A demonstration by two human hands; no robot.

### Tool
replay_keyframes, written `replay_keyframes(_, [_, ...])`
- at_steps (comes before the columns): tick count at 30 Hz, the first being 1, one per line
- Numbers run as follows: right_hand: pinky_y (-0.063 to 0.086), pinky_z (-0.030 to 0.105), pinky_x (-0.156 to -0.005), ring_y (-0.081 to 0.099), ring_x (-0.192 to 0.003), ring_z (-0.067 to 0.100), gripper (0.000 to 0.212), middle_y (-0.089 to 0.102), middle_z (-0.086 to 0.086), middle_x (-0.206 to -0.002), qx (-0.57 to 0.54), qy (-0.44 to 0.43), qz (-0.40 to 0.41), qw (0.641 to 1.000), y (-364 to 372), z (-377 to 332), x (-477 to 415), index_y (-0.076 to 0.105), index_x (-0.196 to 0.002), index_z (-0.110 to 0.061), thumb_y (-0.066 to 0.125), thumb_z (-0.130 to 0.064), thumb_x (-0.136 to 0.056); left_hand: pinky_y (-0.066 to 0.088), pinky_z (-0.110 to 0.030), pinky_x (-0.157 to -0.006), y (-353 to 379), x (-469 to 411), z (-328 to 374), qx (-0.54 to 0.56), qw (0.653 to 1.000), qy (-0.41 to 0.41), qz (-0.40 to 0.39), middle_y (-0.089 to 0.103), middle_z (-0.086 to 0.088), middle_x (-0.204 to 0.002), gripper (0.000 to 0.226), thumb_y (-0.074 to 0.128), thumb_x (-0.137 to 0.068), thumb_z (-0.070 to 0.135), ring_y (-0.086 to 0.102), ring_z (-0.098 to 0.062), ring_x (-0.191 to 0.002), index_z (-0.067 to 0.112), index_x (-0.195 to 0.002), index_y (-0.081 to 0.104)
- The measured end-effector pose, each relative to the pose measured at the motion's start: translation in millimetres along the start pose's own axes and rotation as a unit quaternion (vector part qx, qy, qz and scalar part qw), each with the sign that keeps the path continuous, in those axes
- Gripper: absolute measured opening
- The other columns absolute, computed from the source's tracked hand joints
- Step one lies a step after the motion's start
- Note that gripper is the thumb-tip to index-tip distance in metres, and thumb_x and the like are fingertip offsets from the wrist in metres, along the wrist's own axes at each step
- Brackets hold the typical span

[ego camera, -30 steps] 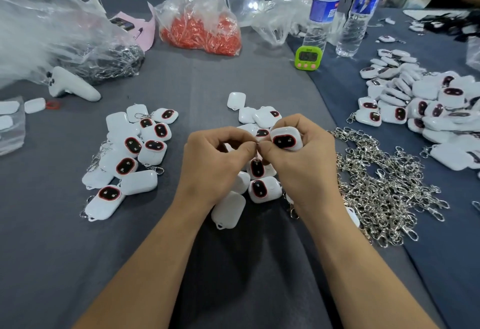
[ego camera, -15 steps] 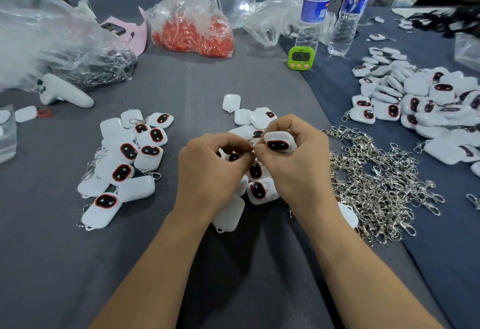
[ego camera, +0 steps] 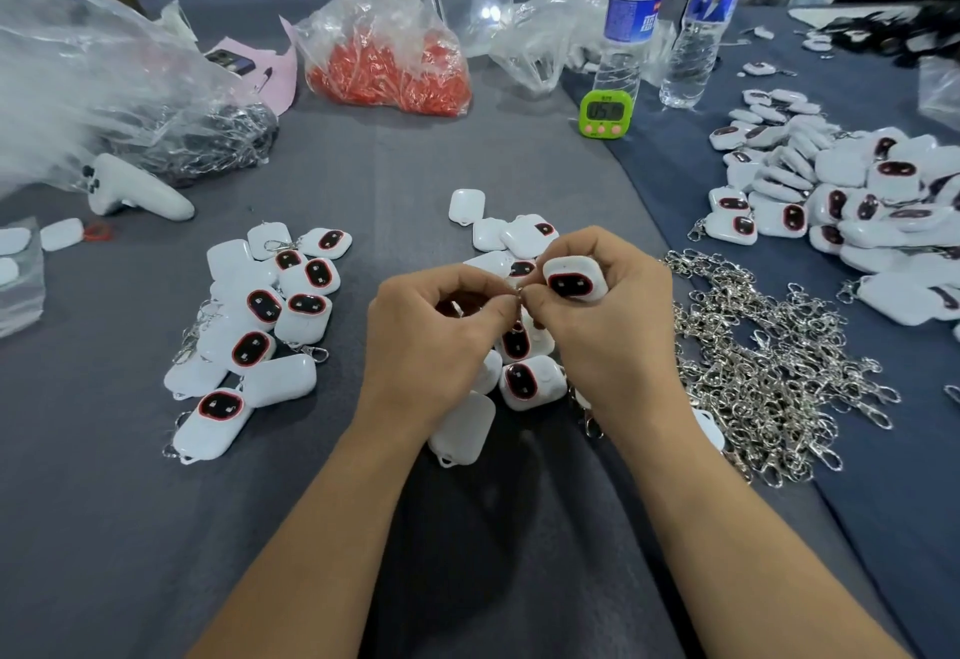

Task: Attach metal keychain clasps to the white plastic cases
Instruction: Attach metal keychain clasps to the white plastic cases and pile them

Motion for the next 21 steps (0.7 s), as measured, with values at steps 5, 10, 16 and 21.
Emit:
replay_keyframes(5, [0.058, 0.051, -0.07, 0.072, -0.079, 0.03, 0.02, 0.074, 0.004, -0.079, 0.024, -0.037, -0.018, 0.999, 1.1, -4.0, 0.5, 0.065, -0.08, -0.021, 0.076, -0.006, -0.075, 0.057, -0.032, -0.065, 3.3, 0.3, -5.6, 0.041, 0.997, -0.049, -0.03, 0.075, 0.006, -0.07, 0.01, 0.073, -0.069, 0.026, 0.068, -0.01, -0.066, 0.032, -0.075, 0.079])
replay_keyframes(10, [0.059, 0.051, -0.072, 0.074, -0.078, 0.026, 0.025, 0.075, 0.0, -0.078, 0.011, -0.054, -0.036, 0.998, 0.8, -6.6, 0.7, 0.065, -0.081, -0.022, 0.074, 0.0, -0.074, 0.051, -0.017, -0.059, 4.1, 0.8, -4.1, 0.084, 0.994, -0.052, -0.05, 0.074, 0.004, -0.068, 0.016, 0.073, -0.069, 0.014, 0.066, -0.005, -0.062, 0.029, -0.072, 0.08])
replay_keyframes(16, [0.06, 0.049, -0.073, 0.072, -0.077, 0.019, 0.025, 0.074, -0.004, -0.076, 0.016, -0.076, -0.07, 0.995, 2.2, -8.7, 0.4, 0.066, -0.082, -0.02, 0.075, 0.002, -0.074, 0.049, -0.016, -0.056, 5.6, 1.2, -2.5, 0.082, 0.993, -0.064, -0.062, 0.071, 0.004, -0.061, 0.016, 0.067, -0.063, 0.01, 0.063, -0.005, -0.056, 0.023, -0.065, 0.077])
replay_keyframes(21, [0.058, 0.048, -0.071, 0.07, -0.076, 0.021, 0.023, 0.072, -0.002, -0.077, 0.01, -0.087, -0.078, 0.993, 4.0, -10.1, -0.3, 0.066, -0.081, -0.016, 0.076, 0.003, -0.073, 0.046, -0.016, -0.053, 5.9, 1.6, -1.2, 0.089, 0.992, -0.072, -0.051, 0.066, 0.004, -0.056, 0.015, 0.064, -0.061, 0.008, 0.057, -0.005, -0.053, 0.017, -0.063, 0.075])
Point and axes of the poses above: each hand's wrist, its own x-axis away from the middle knuckle, its own y-axis out of the palm, z = x × y, the point moved 6 cm from there along -x, towards the middle knuckle
